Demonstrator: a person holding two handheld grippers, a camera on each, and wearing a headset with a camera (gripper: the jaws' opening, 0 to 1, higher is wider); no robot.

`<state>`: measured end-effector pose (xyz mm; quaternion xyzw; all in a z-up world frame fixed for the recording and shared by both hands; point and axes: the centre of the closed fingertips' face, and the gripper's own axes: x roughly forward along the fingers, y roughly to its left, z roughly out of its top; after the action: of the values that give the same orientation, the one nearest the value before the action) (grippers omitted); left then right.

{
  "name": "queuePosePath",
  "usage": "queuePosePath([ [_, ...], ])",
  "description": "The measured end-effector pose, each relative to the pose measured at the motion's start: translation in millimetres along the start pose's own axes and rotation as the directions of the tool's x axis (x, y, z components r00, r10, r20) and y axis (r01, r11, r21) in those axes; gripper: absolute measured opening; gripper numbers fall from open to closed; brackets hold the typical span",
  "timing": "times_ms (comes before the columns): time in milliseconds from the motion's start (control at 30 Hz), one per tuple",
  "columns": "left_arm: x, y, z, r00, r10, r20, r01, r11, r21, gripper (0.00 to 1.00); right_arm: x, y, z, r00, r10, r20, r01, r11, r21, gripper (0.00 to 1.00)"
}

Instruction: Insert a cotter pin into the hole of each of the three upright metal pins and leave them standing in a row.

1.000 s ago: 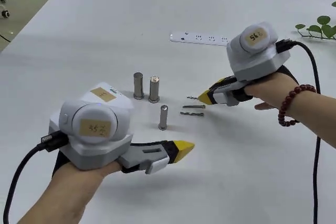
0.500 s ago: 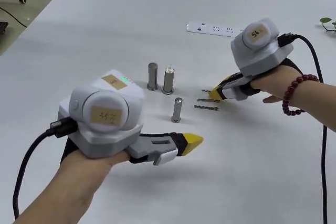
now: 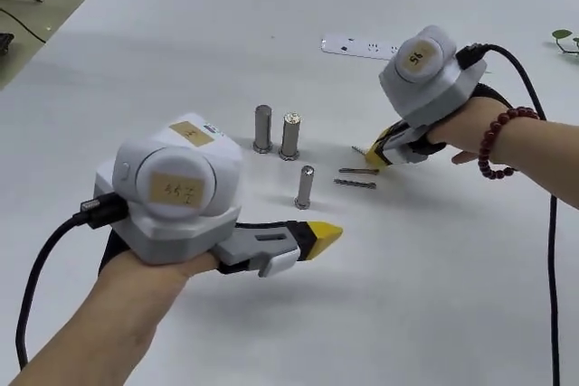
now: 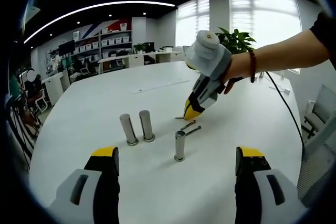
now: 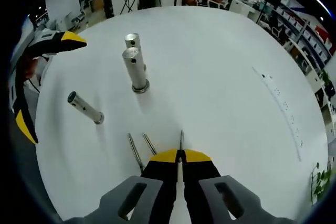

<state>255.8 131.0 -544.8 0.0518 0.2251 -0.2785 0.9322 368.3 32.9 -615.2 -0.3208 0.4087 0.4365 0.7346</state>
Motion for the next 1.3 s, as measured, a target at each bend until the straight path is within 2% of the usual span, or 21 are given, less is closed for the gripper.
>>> queuePosePath([
  [100,0.1,1.2,-1.2,1.0,0.001,-0.006,-0.001,1.0,0.003,0.88,-1.4,2.1,0.5,0.9999,0.008,-0.009,-0.008,0.997,-0.079,0.0],
  [267,-0.1,2.1,-2.0,0.9999,0.001,-0.011,-0.001,1.0,0.002,0.84,-3.0,2.6,0.2,0.9999,0.013,-0.002,-0.013,0.996,-0.087,0.0],
  [333,-0.4,1.9,-1.5,1.0,-0.001,-0.01,0.001,1.0,0.001,0.82,-6.9,-1.8,3.1,0.9997,-0.016,0.018,0.018,0.996,-0.093,0.0],
  [433,-0.5,2.2,0.9,1.0,-0.001,-0.002,0.001,1.0,-0.003,0.79,-14.1,-5.9,9.8,0.9982,-0.035,0.049,0.04,0.993,-0.111,0.0],
  [667,-0.6,-1.8,7.5,0.9998,-0.018,0.007,0.018,1.0,0.002,0.71,-26.3,-4.6,17.1,0.9946,-0.041,0.096,0.054,0.989,-0.141,0.0],
  [800,0.0,-4.2,12.4,0.9993,-0.035,0.01,0.035,0.999,0.001,0.66,-42.1,8.8,15.9,0.9912,-0.044,0.125,0.064,0.984,-0.166,0.0],
  [867,-0.1,-5.2,15.7,0.9991,-0.041,0.01,0.041,0.999,0.008,0.62,-42.0,6.4,14.4,0.9896,-0.041,0.138,0.063,0.984,-0.165,0.0],
  [967,0.2,-5.9,20.2,0.9987,-0.049,0.013,0.049,0.999,0.01,0.58,-51.2,18.6,13.3,0.9864,-0.031,0.161,0.058,0.985,-0.163,0.0],
  [1033,0.4,-8.8,24.2,0.9975,-0.067,0.021,0.067,0.998,-0.001,0.54,-54.2,25.0,14.5,0.9829,-0.024,0.182,0.055,0.984,-0.171,0.0],
  [1067,0.6,-11.8,26.3,0.9962,-0.084,0.024,0.084,0.996,-0.013,0.52,-55.4,31.3,18.3,0.9763,0.0,0.216,0.04,0.983,-0.181,0.0],
  [1133,1.5,-14.2,28.5,0.9952,-0.095,0.022,0.096,0.995,-0.033,0.47,-61.1,38.7,15.3,0.9758,-0.007,0.218,0.051,0.979,-0.195,0.0],
  [1200,2.2,-16.8,30.1,0.9944,-0.103,0.023,0.104,0.994,-0.032,0.45,-66.0,46.0,14.9,0.975,-0.011,0.222,0.064,0.97,-0.236,0.0],
  [1267,3.5,-19.8,31.3,0.9931,-0.116,0.017,0.117,0.992,-0.044,0.42,-67.6,46.7,16.1,0.9736,-0.007,0.228,0.063,0.968,-0.241,0.0],
  [1300,4.3,-21.5,31.4,0.992,-0.125,0.011,0.126,0.99,-0.065,0.4,-71.0,52.6,16.0,0.9723,-0.002,0.234,0.061,0.968,-0.243,0.0],
])
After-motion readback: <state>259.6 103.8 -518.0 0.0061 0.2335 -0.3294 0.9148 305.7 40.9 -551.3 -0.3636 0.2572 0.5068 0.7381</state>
